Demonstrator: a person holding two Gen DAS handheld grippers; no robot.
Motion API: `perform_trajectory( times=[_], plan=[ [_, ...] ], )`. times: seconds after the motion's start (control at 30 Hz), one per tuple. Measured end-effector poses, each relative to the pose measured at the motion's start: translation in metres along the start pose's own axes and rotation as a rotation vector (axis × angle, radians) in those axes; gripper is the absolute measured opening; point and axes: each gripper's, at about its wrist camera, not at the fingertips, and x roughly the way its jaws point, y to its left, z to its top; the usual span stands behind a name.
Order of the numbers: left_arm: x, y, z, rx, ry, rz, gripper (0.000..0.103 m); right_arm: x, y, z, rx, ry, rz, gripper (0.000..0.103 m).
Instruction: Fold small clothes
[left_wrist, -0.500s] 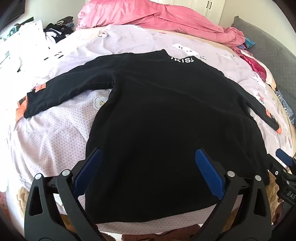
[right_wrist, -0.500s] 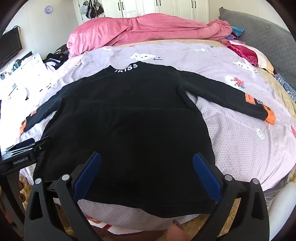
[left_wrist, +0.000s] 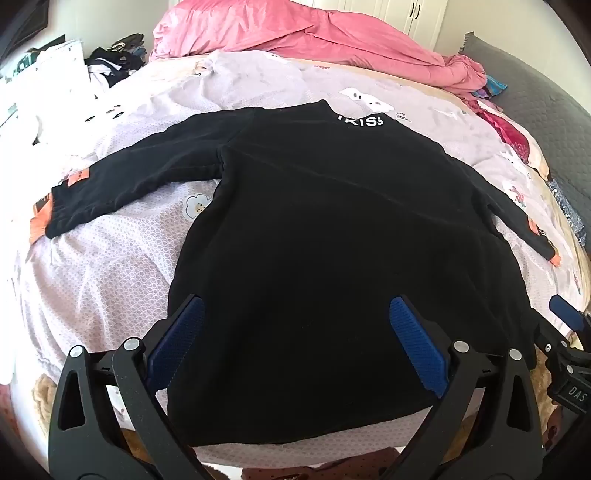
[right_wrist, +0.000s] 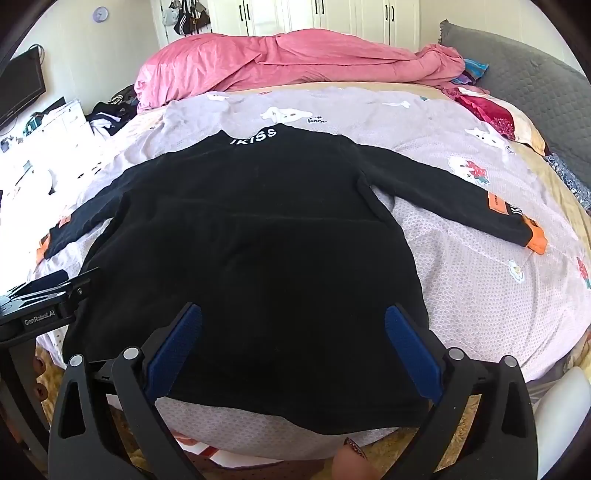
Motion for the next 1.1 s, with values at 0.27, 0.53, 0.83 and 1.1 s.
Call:
perform_trajectory(
  times=[0.27, 0.53, 0.83, 1.1],
  plan=[
    [-0.0010, -0.0005, 0.0003, 0.005, 0.001, 0.001, 0.095, 0.0014, 0.0014, -0.0005, -0.003, 0.000, 0.002, 0.099],
    [-0.0019, -0.0021, 0.0012, 0.008, -0.003, 0.009, 0.095, 0.0020, 0.0011, 0.0001, -0.003, 0.002, 0.006, 0.099],
    [-0.0027, -0.0004, 0.0022, 0.004, -0.004, 0.011, 0.095, 0.0018, 0.0074, 0.0004, -0.016, -0.002, 0.017, 0.099],
    [-0.0031, -0.0007, 0.0021, 0.007, -0.004, 0.008, 0.095, 0.0012, 0.0070, 0.0002, -0.015, -0.004, 0.014, 0.099]
  ],
)
